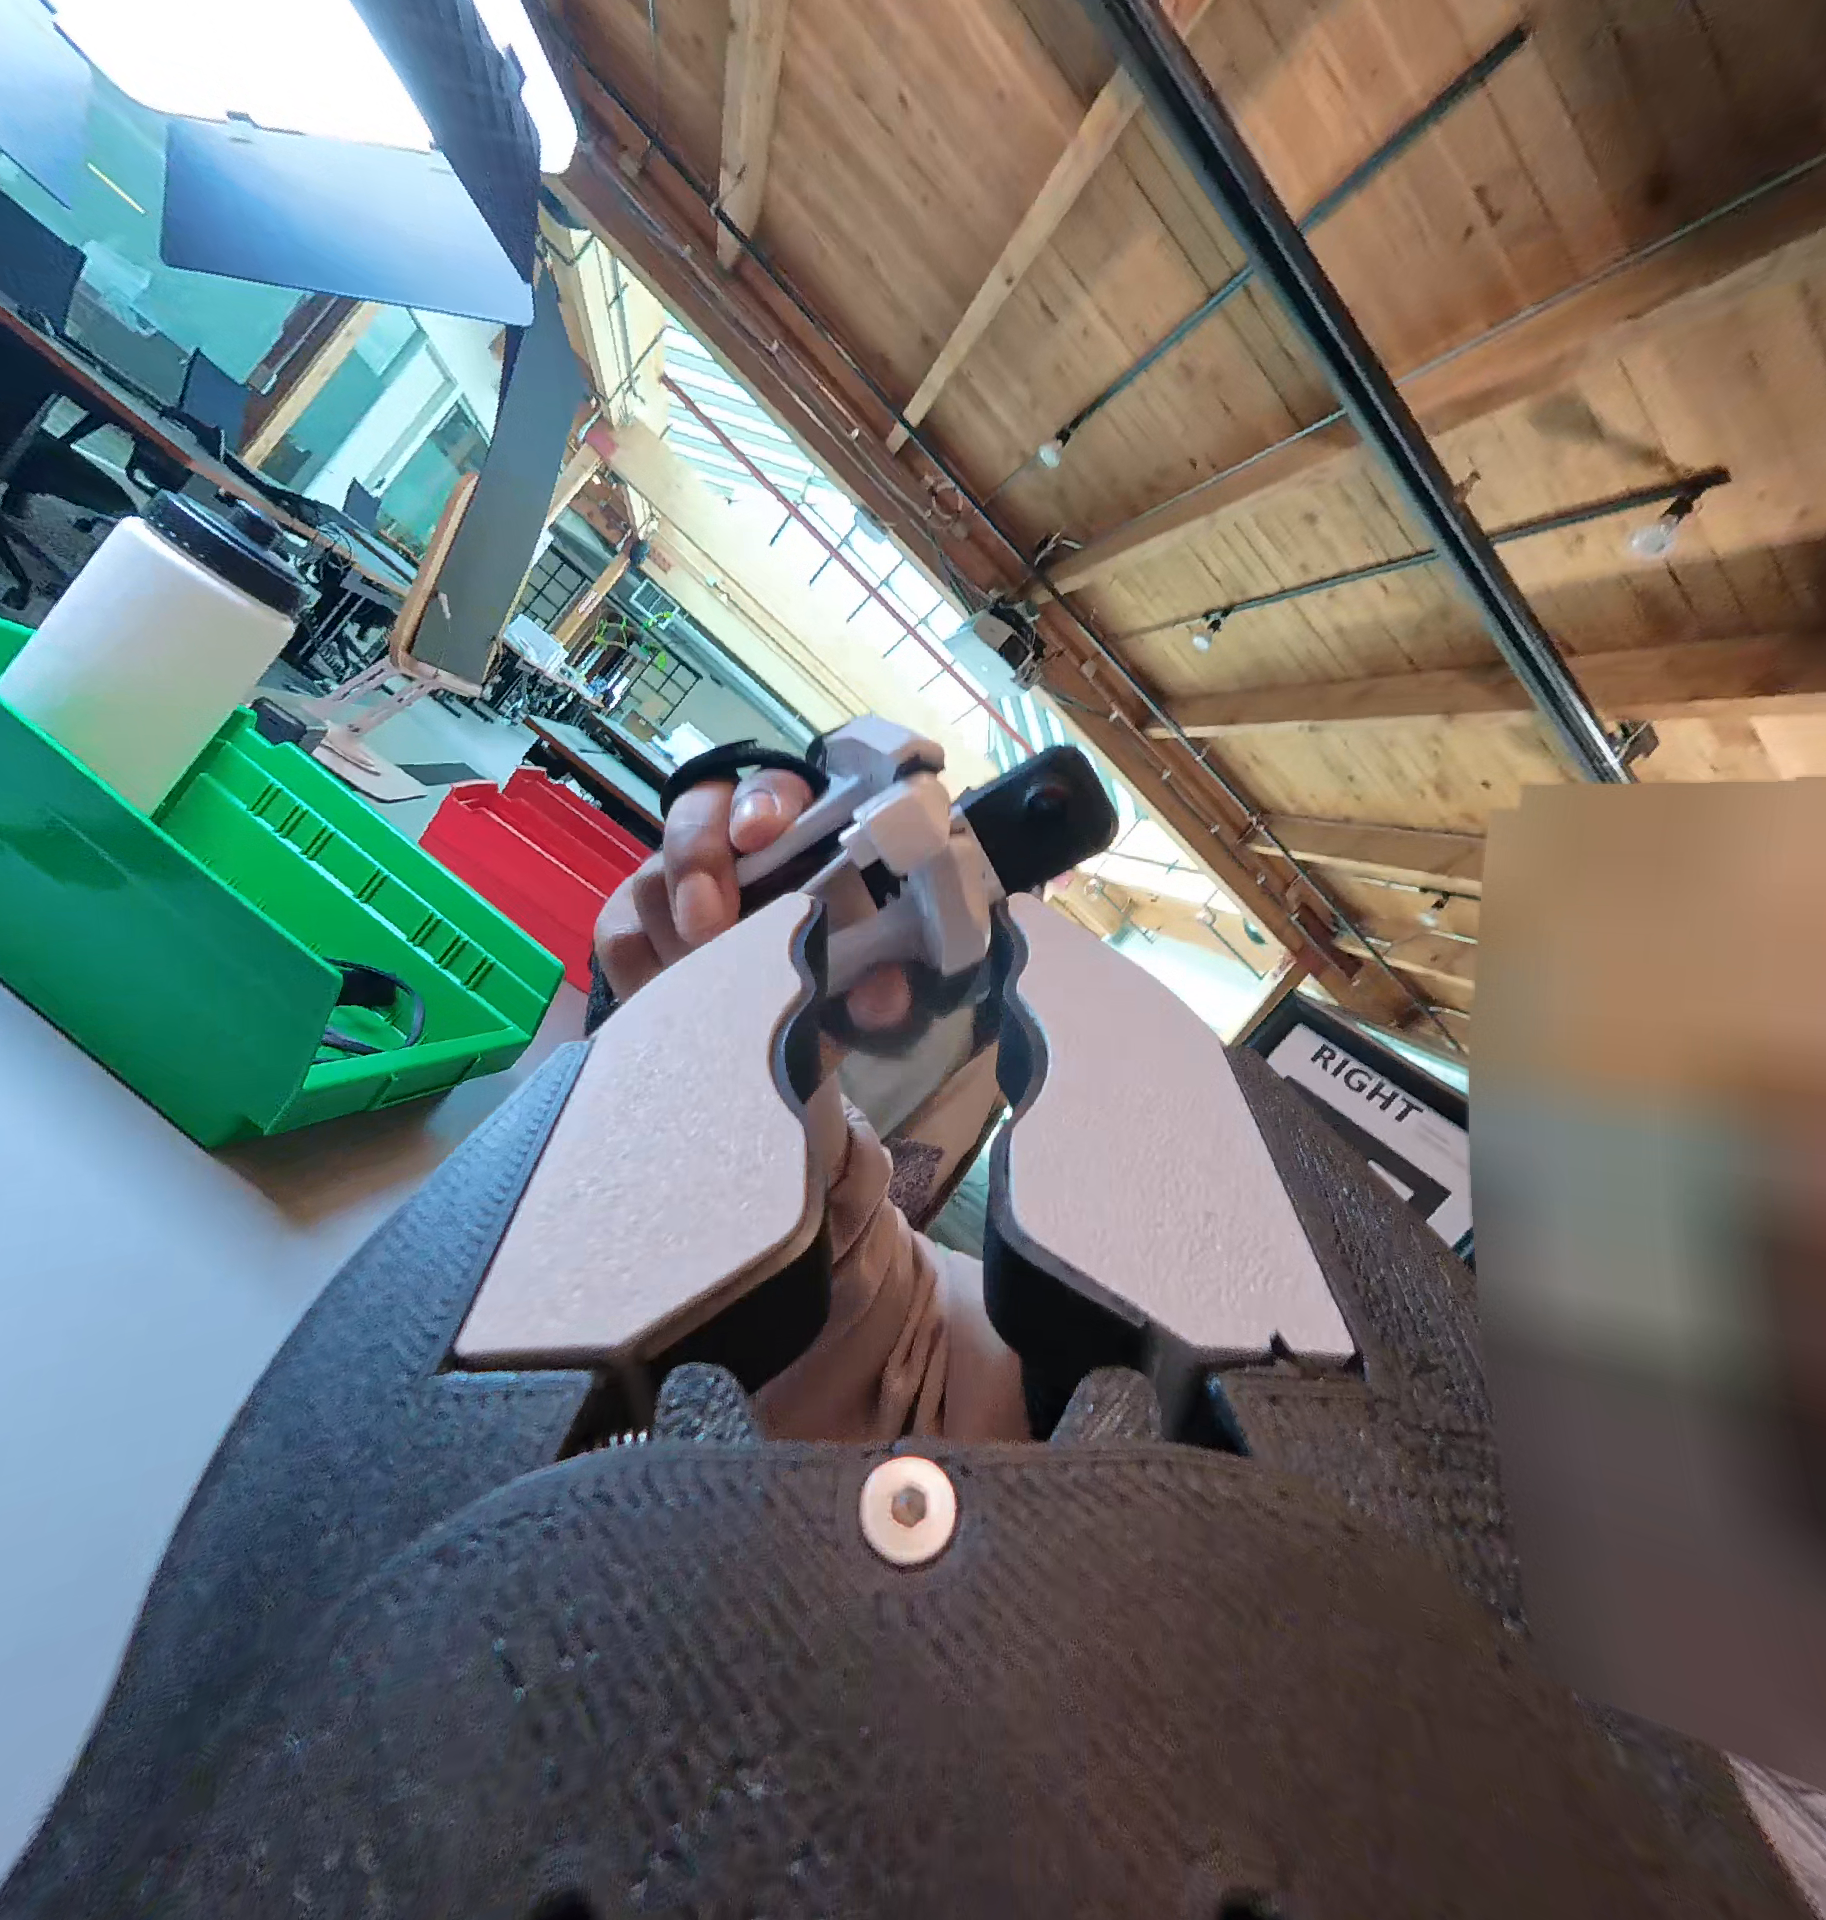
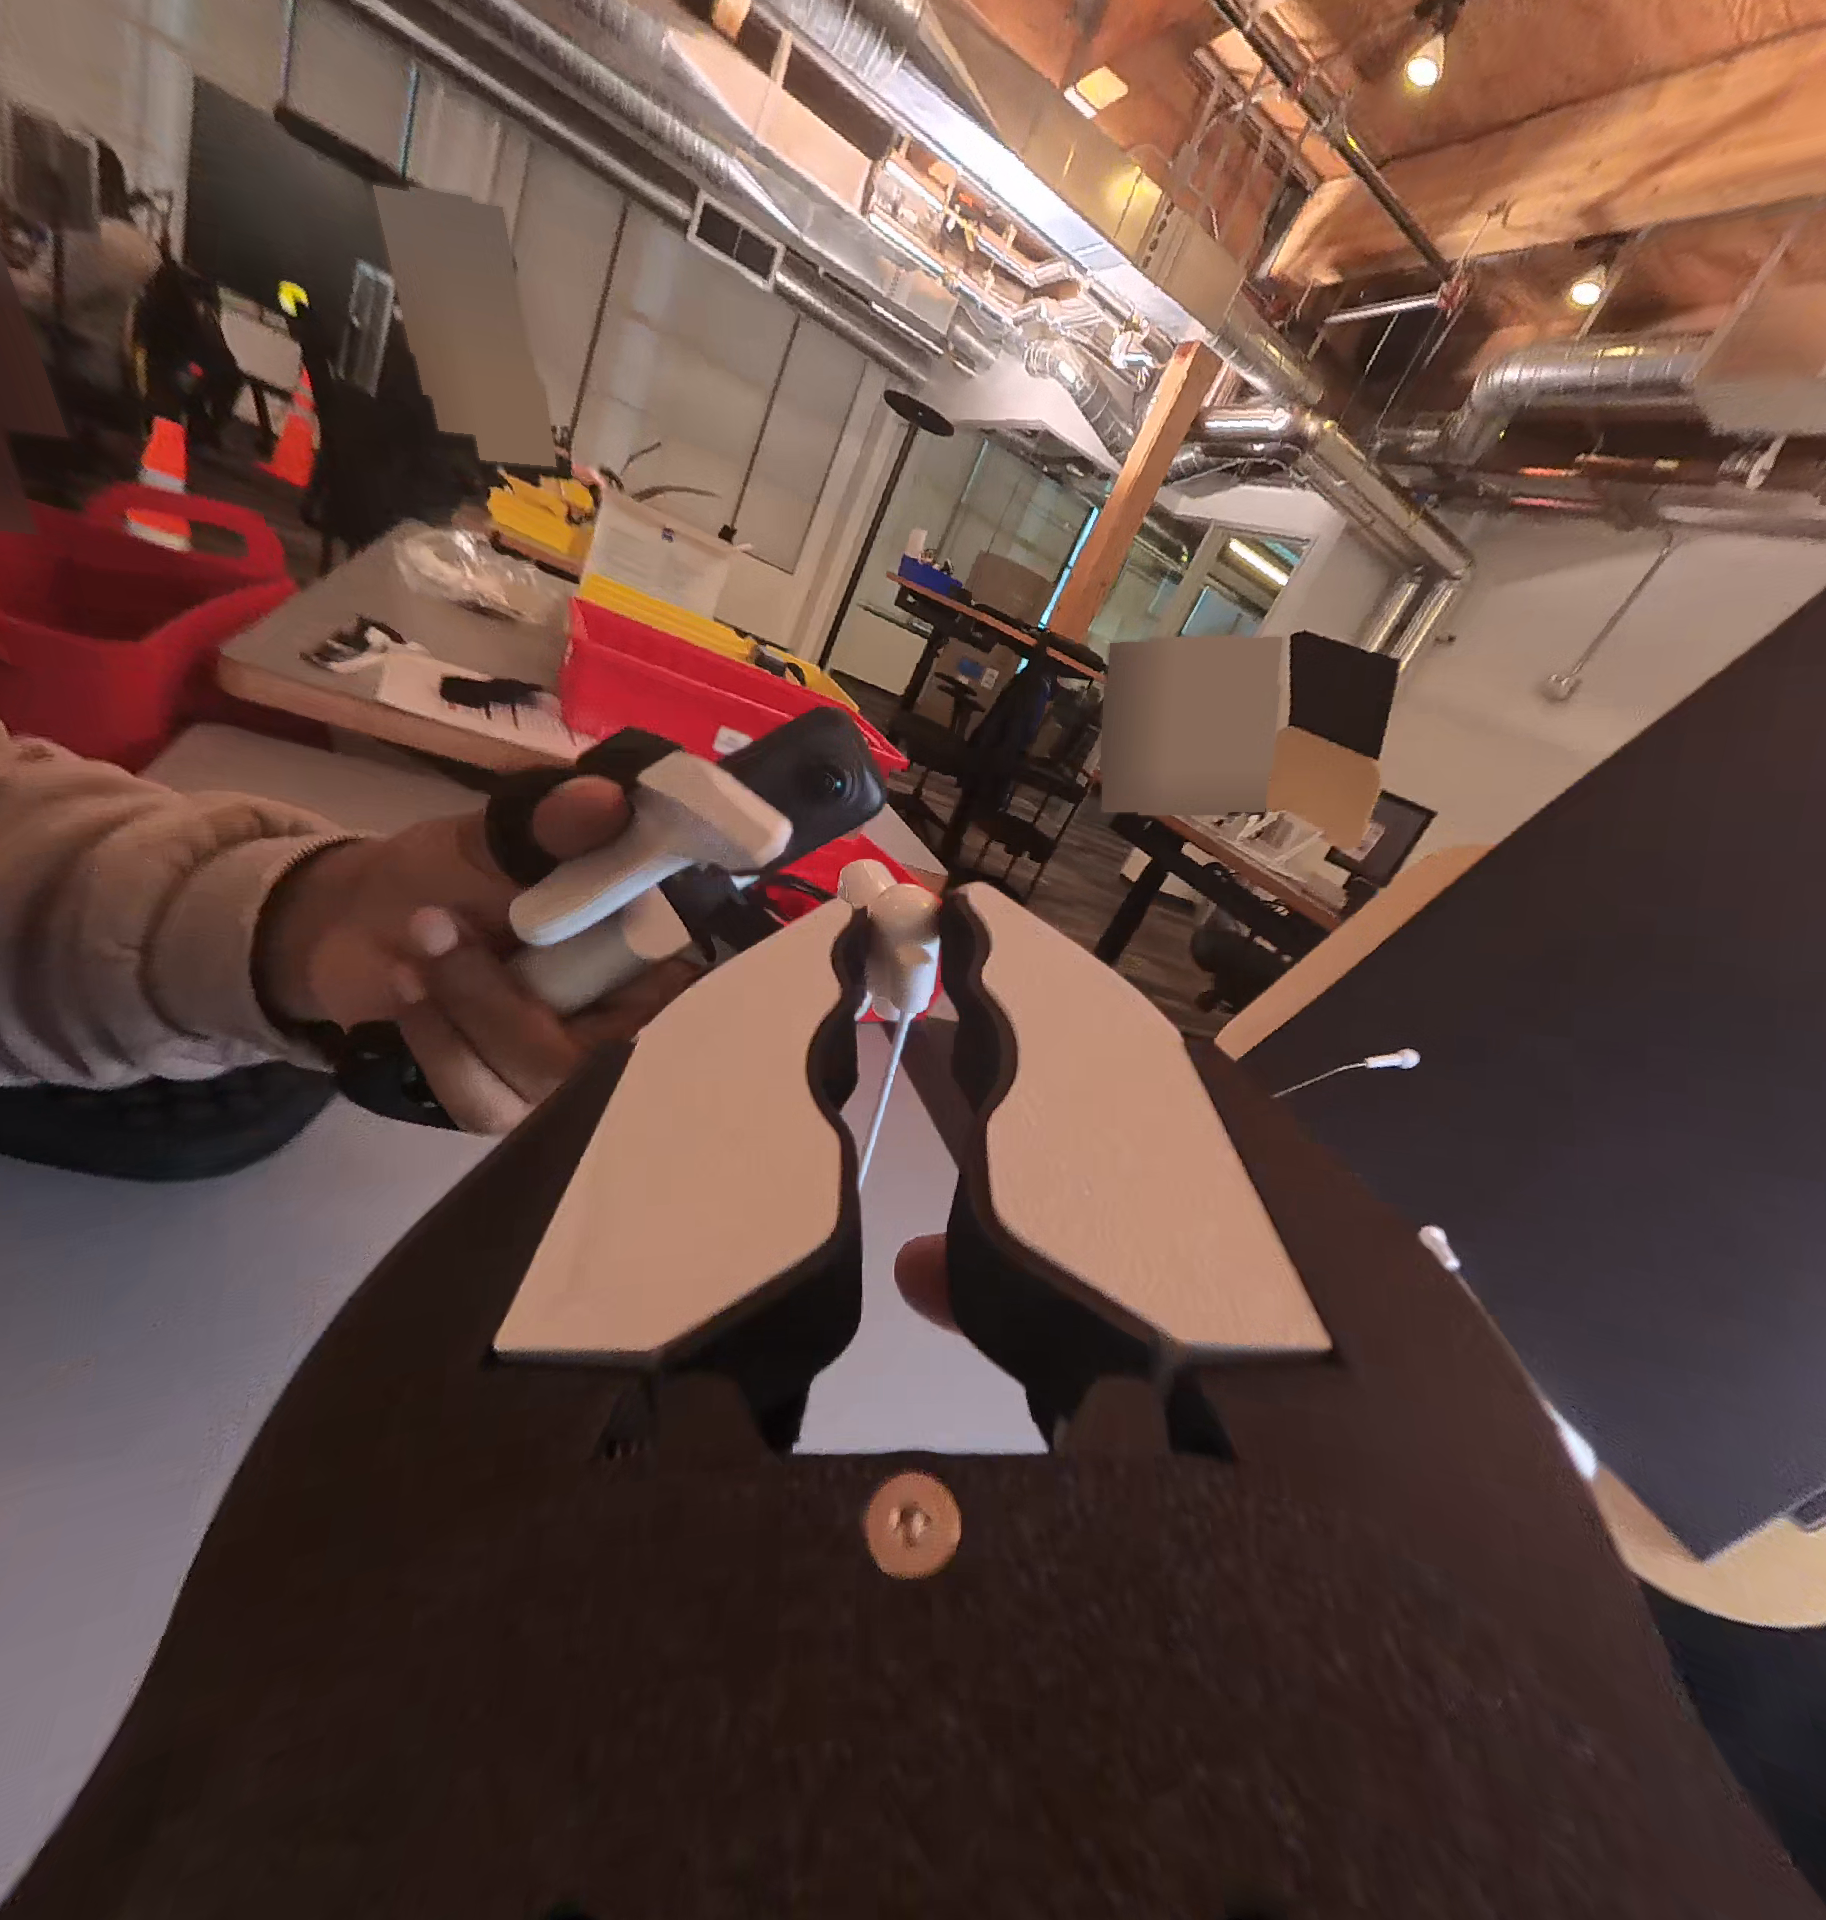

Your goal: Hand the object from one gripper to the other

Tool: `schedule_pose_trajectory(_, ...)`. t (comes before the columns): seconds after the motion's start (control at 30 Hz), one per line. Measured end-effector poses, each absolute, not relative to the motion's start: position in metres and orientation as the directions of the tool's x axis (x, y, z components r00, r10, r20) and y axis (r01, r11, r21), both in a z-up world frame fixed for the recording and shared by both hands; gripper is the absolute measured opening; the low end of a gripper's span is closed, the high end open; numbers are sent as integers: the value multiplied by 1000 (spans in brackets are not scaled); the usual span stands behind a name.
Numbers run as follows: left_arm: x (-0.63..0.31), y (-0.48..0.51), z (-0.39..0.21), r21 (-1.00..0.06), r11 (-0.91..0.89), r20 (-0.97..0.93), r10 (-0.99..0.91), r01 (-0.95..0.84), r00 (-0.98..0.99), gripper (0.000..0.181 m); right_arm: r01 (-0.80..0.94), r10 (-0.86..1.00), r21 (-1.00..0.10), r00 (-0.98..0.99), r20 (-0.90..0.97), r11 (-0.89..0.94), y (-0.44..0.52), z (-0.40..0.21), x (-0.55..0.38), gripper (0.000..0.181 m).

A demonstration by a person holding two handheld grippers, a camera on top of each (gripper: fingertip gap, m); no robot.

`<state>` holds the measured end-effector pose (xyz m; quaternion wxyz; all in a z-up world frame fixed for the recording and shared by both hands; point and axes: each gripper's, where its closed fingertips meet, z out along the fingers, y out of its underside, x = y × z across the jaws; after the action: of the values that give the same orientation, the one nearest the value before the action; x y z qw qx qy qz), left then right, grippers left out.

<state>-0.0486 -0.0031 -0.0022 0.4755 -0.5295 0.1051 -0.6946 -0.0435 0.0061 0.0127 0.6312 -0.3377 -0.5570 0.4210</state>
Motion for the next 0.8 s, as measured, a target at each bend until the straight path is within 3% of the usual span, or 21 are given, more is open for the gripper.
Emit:
schedule_pose_trajectory(0.27, -59, -1, 1, -673, -471, 616, -784, 570, 79, 15, -102, 735, -728, 138, 664, 678, -10, -2, -61, 13)
schedule_pose_trajectory(0.37, -60, -3, 1, -728, -427, 567, -815, 537, 121, 15, -76, 674, -672, 171, 719, 736, -12, -3, -62, 13)
schedule_pose_trajectory(0.43, -61, -6, 2, -812, -331, 469, -860, 481, 200, 14, -69, 698, -697, 148, 700, 714, -14, -3, -64, 13)
schedule_pose_trajectory(0.6, -64, -31, 19, -967, 137, -33, -902, 213, 431, 14, -127, 938, -941, -117, 327, 312, -32, 11, -60, 22)
schedule_pose_trajectory(0.7, -61, -61, 28, -876, 482, -426, -776, 2, 465, 15, -130, 966, -991, -257, 13, -22, -26, 23, -51, 26)
schedule_pose_trajectory(0.8, -56, -79, 29, -722, 667, -668, -601, -184, 440, 15, -44, 786, -880, -472, -399, -473, -16, 29, -44, 28)
